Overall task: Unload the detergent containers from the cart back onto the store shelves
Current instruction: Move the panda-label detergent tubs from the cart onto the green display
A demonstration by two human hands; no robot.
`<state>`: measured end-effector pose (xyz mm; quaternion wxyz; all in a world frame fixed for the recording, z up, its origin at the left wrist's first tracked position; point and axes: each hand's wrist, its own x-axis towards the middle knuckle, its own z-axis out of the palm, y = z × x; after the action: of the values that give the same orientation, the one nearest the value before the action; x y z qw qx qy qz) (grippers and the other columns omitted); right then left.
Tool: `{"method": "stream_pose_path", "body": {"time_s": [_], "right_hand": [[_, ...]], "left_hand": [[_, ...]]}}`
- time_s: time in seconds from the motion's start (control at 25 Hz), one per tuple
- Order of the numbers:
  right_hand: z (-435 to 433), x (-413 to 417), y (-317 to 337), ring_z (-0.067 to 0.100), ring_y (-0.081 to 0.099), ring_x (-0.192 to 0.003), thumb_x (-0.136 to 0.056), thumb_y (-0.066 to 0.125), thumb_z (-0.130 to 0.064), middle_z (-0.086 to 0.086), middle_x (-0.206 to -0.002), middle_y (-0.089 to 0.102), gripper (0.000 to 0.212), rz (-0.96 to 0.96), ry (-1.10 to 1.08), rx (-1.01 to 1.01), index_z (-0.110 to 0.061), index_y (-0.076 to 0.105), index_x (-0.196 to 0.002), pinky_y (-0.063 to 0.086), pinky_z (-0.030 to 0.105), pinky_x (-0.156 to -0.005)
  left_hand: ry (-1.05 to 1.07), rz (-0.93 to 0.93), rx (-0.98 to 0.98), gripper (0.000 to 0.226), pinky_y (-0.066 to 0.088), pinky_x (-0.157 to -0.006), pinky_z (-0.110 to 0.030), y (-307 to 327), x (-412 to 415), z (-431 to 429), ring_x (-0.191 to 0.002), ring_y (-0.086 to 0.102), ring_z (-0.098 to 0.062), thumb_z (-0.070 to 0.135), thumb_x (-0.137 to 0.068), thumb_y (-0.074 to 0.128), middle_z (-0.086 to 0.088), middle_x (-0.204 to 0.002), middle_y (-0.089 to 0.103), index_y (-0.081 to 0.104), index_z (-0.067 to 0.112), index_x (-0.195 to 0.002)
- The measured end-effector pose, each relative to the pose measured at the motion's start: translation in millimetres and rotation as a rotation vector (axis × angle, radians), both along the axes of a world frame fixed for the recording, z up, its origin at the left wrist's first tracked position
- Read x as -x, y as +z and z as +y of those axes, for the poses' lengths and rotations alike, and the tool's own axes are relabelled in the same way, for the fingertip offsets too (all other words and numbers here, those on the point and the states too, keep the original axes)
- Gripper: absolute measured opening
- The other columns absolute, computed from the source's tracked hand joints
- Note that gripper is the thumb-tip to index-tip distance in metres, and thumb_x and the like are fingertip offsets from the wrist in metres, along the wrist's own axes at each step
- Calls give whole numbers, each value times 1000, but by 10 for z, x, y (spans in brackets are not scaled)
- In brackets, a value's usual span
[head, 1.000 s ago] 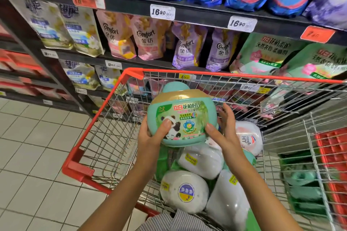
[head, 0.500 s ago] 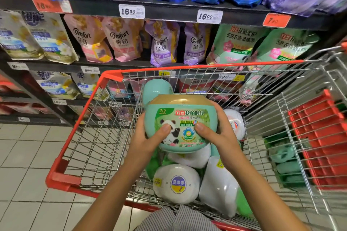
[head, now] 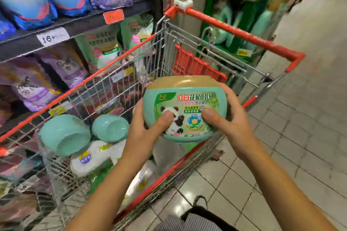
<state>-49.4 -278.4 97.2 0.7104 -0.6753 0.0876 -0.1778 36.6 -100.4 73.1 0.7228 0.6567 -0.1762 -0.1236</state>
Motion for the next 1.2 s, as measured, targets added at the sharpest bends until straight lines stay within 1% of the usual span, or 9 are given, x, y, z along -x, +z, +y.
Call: {"method": "stream_pose_path", "body": {"time_s": [0.2, 0.36, 0.44, 0.56, 0.64, 0.8, 0.88, 1.0, 1.2], "right_hand": [[-795, 885, 145, 20, 69, -103, -66, 76, -38, 0, -116, 67, 69, -45, -284, 11, -34, 48, -130, 58, 28, -73], [-1532, 1562, 66, 23, 70, -102, -69, 74, -34, 3, -115, 68, 60, -38, -383, -19, -39, 51, -124, 59, 29, -71], [-1973, 1868, 12, 27, 68, -105, -68, 76, -34, 4, -117, 67, 66, -18, -421, -75, -41, 50, -127, 59, 35, -76], [-2568, 2172, -51, 31, 65, -109, -67, 76, -37, 7, -120, 65, 76, 51, -449, -100, -34, 44, -136, 56, 49, -85], [-2964, 2273, -67, 29, 66, -108, -66, 77, -39, 7, -120, 66, 78, 91, -458, -96, -32, 44, -136, 56, 48, -85], [-3697, 2140, -134, 25, 71, -99, -59, 78, -42, 6, -113, 71, 78, 118, -497, -129, -24, 51, -130, 58, 30, -72], [-4094, 1944, -166, 23, 72, -95, -57, 78, -43, 5, -108, 72, 75, 126, -496, -143, -21, 55, -124, 57, 24, -68], [-4762, 1533, -152, 19, 73, -90, -54, 79, -44, 5, -105, 73, 72, 129, -490, -134, -19, 57, -118, 57, 23, -67], [-5837, 789, 23, 19, 72, -95, -57, 81, -39, 1, -105, 73, 66, 82, -416, -112, -24, 58, -118, 58, 24, -69]], "left_hand": [[-263, -19, 39, 69, 54, -70, -19, 163, 421, -1097, -94, 70, -11, 48, -61, 73, 5, -104, 73, 56, 20, -122], [-347, 30, 69, 68, 55, -67, -21, 79, 931, -2035, -88, 72, -14, 46, -54, 77, 2, -97, 74, 59, 18, -114], [-374, 69, 67, 73, 55, -66, -22, 14, 1196, -2552, -89, 71, -18, 46, -52, 78, -3, -98, 74, 60, 13, -115], [-399, 126, 65, 87, 57, -66, -24, -61, 1469, -3194, -92, 71, -25, 48, -47, 81, -11, -103, 72, 58, 7, -120], [-401, 151, 52, 91, 57, -65, -23, -109, 1560, -3600, -90, 72, -23, 52, -42, 84, -7, -99, 74, 60, 10, -118], [-388, 170, 31, 80, 57, -66, -25, -173, 1423, -4338, -91, 72, -21, 54, -46, 80, -3, -99, 74, 62, 17, -114], [-381, 170, 30, 78, 56, -67, -25, -174, 1240, -4732, -93, 72, -21, 54, -48, 80, -4, -101, 74, 62, 17, -114], [-372, 167, 60, 70, 58, -67, -25, -148, 856, -5366, -92, 72, -22, 49, -51, 80, -4, -101, 74, 63, 19, -112], [-325, 158, 88, 76, 59, -77, -34, -65, 173, -6302, -100, 69, -26, 49, -51, 80, -6, -107, 73, 60, 20, -119]]}}
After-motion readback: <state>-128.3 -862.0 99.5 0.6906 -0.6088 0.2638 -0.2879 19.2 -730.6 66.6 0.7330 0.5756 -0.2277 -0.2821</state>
